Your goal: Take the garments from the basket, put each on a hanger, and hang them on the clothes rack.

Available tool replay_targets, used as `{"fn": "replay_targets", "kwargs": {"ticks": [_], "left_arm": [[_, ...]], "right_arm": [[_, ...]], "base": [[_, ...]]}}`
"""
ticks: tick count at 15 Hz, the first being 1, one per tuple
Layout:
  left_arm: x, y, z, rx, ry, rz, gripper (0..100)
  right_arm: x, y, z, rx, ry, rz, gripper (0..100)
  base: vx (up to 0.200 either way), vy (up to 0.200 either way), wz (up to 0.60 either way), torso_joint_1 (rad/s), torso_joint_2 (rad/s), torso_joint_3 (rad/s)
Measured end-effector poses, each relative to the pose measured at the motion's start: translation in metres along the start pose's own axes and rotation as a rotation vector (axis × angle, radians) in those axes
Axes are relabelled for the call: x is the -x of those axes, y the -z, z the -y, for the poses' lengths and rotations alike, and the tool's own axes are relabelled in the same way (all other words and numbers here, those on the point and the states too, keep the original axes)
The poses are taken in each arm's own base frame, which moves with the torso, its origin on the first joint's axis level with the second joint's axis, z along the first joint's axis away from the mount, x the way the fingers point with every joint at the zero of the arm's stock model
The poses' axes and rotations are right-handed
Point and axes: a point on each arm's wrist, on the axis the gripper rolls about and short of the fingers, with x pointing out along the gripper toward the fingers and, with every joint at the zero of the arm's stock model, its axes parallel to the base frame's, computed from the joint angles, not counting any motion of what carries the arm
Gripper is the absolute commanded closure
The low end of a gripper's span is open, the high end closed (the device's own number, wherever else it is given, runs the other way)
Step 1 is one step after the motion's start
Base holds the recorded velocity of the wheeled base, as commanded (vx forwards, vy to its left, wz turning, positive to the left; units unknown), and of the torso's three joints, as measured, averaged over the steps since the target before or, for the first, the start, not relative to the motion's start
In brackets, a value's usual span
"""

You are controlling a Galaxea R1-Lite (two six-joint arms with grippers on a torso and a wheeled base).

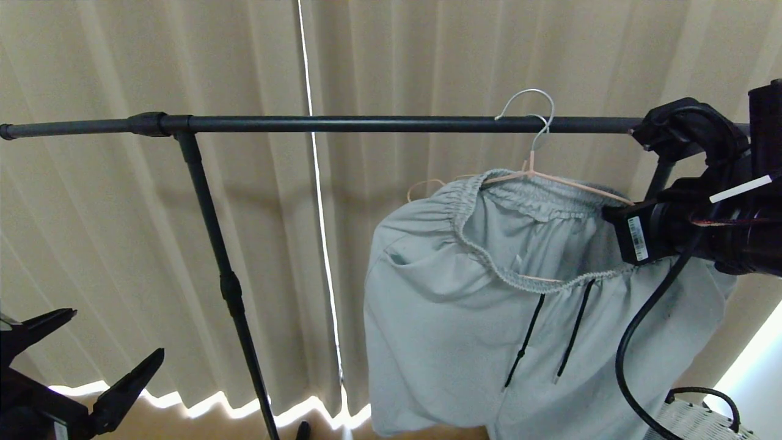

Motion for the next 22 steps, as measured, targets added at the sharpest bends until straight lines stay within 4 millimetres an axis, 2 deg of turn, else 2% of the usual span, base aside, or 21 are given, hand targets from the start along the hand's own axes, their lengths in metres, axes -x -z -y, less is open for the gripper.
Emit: {"fn": "replay_targets", "kwargs": {"ticks": [2, 9, 19, 22], "left_arm": [[0.0001, -0.0005, 0.0002, 0.000, 0.007, 0.005, 0], [0.0001, -0.0012, 0.0000, 0.001, 0.009, 0.009, 0], [0.0009, 0.0012, 0.0009, 0.001, 0.011, 0.003, 0], [0.0008, 0.0013, 0.0008, 0.002, 0.009, 0.001, 0]], "right_arm": [[0.0005, 0.0021, 0.0004, 0.001, 0.001, -0.002, 100], [0.0041, 0.0012, -0.0038, 0.007, -0.008, 0.009, 100], [0.0044, 0.0022, -0.0020, 0.007, 0.051, 0.003, 100], [0.0024, -0.0037, -0.0020, -0.011, 0.058, 0.035, 100]], "base": [[0.000, 0.000, 0.00, 0.000, 0.00, 0.000], [0.000, 0.200, 0.00, 0.002, 0.00, 0.001], [0.000, 0.000, 0.00, 0.000, 0.00, 0.000], [0.000, 0.000, 0.00, 0.000, 0.00, 0.000]]}}
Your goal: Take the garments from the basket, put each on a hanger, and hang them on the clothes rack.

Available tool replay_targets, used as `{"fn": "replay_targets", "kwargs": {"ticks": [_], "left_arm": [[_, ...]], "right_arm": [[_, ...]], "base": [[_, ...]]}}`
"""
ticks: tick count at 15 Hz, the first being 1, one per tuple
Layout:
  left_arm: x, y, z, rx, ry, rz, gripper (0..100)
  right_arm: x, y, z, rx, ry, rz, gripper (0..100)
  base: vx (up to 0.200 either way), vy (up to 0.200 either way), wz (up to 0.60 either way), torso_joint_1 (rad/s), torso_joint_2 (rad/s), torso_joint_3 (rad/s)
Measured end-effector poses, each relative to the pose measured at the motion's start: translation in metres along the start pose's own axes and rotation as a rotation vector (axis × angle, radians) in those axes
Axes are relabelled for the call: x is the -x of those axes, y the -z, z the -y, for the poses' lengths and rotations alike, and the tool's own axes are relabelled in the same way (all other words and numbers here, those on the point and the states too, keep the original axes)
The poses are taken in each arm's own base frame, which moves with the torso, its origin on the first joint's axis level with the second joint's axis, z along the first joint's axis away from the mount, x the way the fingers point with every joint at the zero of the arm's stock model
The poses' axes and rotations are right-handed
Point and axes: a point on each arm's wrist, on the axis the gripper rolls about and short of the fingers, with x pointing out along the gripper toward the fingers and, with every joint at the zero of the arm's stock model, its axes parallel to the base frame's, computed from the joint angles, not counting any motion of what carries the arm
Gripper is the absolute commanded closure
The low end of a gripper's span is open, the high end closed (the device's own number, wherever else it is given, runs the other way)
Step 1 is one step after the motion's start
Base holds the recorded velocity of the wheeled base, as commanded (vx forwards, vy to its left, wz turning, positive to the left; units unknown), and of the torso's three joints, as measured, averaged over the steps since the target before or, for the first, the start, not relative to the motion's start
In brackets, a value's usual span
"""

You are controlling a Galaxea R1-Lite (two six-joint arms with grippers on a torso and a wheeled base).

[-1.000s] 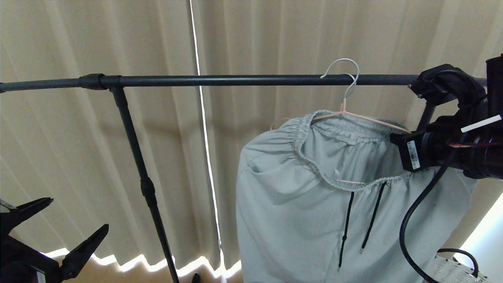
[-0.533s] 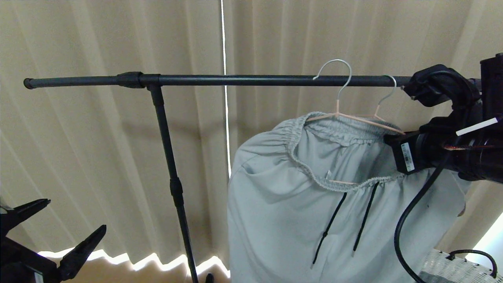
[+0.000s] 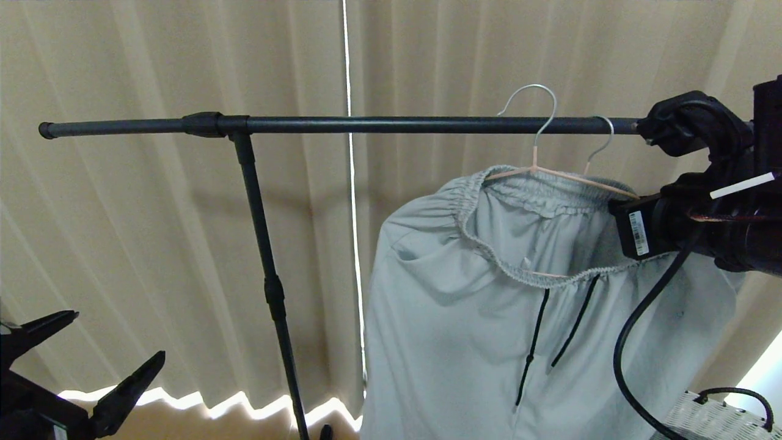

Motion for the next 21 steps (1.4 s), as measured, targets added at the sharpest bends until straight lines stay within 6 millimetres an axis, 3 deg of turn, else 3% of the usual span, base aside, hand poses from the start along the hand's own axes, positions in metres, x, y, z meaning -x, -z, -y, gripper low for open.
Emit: {"fn": "replay_targets", "kwargs": {"ticks": [4, 13, 21], "left_arm": [[0.000, 0.000, 0.000, 0.004, -0.001, 0.000, 0], [0.000, 0.001, 0.000, 0.005, 0.003, -0.006, 0], [-0.001, 0.003, 0.001, 0.004, 0.007, -0.017, 0]], "right_arm": [[-0.010, -0.008, -0.002, -0.009, 0.033, 0.008, 100], [-0.054, -0.015, -0.022, 0.027, 0.182, -0.054, 100], [-0.060, -0.011, -0.037, 0.051, 0.155, -0.067, 100]], "base": [[0.000, 0.000, 0.00, 0.000, 0.00, 0.000], [0.000, 0.000, 0.00, 0.000, 0.00, 0.000], [0.000, 0.000, 0.00, 0.000, 0.00, 0.000]]}}
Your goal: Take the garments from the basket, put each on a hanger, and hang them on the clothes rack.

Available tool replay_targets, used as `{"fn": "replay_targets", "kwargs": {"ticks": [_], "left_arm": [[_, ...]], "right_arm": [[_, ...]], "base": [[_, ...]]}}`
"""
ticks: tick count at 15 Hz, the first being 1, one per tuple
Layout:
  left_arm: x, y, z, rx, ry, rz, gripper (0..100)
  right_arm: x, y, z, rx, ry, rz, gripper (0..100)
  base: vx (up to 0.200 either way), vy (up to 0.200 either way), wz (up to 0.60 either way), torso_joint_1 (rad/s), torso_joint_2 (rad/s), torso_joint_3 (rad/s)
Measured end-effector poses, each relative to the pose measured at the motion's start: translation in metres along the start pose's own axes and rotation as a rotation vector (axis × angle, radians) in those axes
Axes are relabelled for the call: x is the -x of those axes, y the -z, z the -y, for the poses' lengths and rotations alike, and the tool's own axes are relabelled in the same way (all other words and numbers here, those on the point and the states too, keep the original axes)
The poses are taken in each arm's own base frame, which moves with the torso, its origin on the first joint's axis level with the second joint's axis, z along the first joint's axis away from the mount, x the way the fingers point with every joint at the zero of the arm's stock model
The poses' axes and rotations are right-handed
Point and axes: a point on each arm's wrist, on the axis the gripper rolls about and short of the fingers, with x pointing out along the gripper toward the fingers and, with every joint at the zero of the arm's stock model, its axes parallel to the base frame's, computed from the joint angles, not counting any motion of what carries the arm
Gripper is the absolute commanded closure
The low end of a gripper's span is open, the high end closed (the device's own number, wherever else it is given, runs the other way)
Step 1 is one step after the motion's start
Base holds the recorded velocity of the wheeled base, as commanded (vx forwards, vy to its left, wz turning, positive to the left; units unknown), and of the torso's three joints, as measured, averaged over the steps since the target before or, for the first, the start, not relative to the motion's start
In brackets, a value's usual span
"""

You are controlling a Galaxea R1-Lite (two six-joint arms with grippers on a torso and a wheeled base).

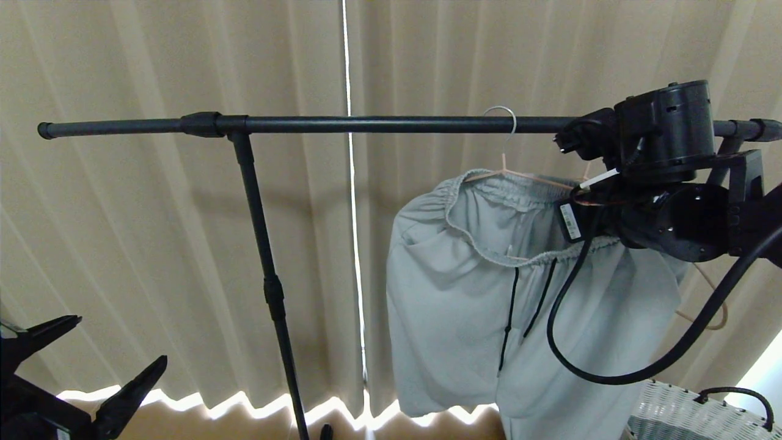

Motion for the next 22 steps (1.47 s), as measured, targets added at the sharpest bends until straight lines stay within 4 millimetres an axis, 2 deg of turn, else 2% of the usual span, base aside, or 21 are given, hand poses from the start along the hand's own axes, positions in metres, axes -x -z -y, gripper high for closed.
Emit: {"fn": "replay_targets", "kwargs": {"ticks": [3, 6, 7, 12, 17, 22], "left_arm": [[0.000, 0.000, 0.000, -0.001, 0.001, -0.001, 0], [0.000, 0.000, 0.000, -0.001, 0.001, 0.001, 0], [0.000, 0.000, 0.000, -0.002, 0.001, 0.002, 0], [0.001, -0.001, 0.000, 0.000, -0.005, 0.007, 0], [0.003, -0.002, -0.001, 0.003, -0.013, 0.021, 0], [0.004, -0.003, -0.002, 0.004, -0.017, 0.029, 0]], "right_arm": [[0.005, -0.001, -0.013, 0.020, -0.038, 0.011, 100], [0.004, 0.000, -0.017, 0.029, -0.048, 0.008, 100], [0.004, 0.000, -0.018, 0.029, -0.050, 0.008, 0], [0.007, 0.007, -0.016, 0.007, -0.063, 0.019, 0], [0.012, 0.024, -0.017, -0.081, -0.249, 0.179, 0], [0.014, 0.036, -0.015, -0.084, -0.288, 0.203, 0]], "base": [[0.000, 0.000, 0.00, 0.000, 0.00, 0.000], [0.000, 0.000, 0.00, 0.000, 0.00, 0.000], [0.000, 0.000, 0.00, 0.000, 0.00, 0.000], [0.000, 0.000, 0.00, 0.000, 0.00, 0.000], [0.000, 0.000, 0.00, 0.000, 0.00, 0.000], [0.000, 0.000, 0.00, 0.000, 0.00, 0.000]]}}
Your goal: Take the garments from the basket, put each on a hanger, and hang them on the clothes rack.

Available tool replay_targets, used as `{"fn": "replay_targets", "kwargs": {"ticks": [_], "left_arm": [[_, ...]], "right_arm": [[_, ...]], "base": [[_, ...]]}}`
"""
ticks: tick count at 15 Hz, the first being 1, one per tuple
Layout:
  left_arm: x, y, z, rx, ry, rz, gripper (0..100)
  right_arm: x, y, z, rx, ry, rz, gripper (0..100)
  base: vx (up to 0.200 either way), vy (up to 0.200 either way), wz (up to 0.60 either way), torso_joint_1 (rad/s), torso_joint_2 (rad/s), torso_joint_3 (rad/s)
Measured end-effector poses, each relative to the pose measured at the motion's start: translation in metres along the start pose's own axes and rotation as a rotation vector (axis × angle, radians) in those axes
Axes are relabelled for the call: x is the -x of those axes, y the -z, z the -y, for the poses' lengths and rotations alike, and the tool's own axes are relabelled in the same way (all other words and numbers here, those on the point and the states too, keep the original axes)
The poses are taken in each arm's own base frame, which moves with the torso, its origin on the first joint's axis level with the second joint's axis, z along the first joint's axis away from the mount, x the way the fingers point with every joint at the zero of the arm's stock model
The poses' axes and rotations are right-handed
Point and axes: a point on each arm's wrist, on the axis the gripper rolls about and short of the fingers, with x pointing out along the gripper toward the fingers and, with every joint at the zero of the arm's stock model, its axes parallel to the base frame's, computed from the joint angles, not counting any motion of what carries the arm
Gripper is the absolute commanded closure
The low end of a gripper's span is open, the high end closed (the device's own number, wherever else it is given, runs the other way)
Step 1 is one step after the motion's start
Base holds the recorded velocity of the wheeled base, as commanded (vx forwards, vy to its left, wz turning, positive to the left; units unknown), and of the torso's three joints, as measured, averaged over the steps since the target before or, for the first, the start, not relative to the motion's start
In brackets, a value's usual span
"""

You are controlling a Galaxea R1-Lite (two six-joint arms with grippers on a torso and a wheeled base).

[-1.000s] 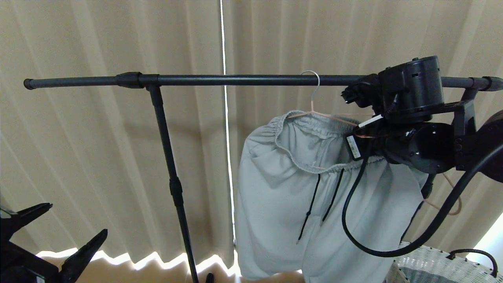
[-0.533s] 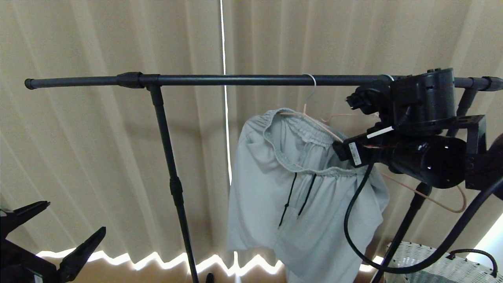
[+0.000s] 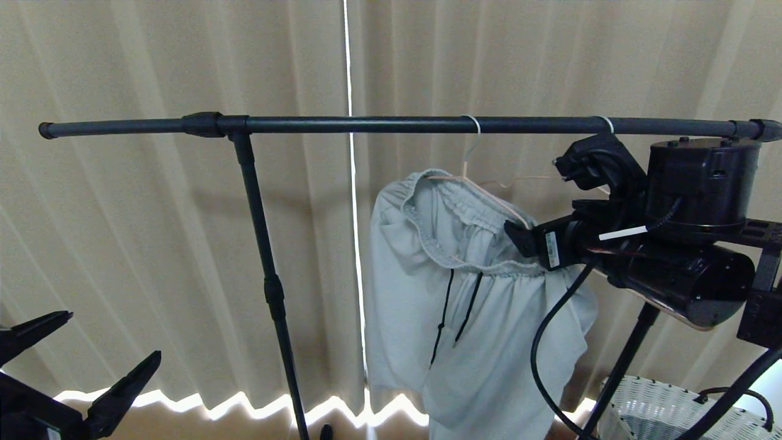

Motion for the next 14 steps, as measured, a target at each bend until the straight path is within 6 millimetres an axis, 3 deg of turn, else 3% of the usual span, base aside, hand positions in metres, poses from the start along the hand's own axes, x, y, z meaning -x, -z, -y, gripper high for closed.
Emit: {"fn": "replay_targets", "kwargs": {"ticks": [4, 8, 11, 14], "left_arm": [[0.001, 0.000, 0.000, 0.002, -0.003, 0.007, 0], [0.002, 0.001, 0.000, 0.003, -0.009, 0.003, 0], [0.006, 0.006, -0.002, 0.016, -0.050, -0.014, 0], [0.006, 0.011, -0.001, 0.011, -0.048, -0.035, 0]], "right_arm": [[0.002, 0.002, -0.003, -0.009, -0.163, 0.054, 0], [0.006, 0.005, 0.001, -0.010, -0.158, 0.095, 0], [0.032, 0.009, 0.029, -0.009, -0.097, 0.111, 0], [0.069, 0.037, 0.071, -0.007, 0.023, 0.010, 0]], "base": [[0.000, 0.000, 0.00, 0.000, 0.00, 0.000], [0.000, 0.000, 0.00, 0.000, 0.00, 0.000], [0.000, 0.000, 0.00, 0.000, 0.00, 0.000], [0.000, 0.000, 0.00, 0.000, 0.00, 0.000]]}}
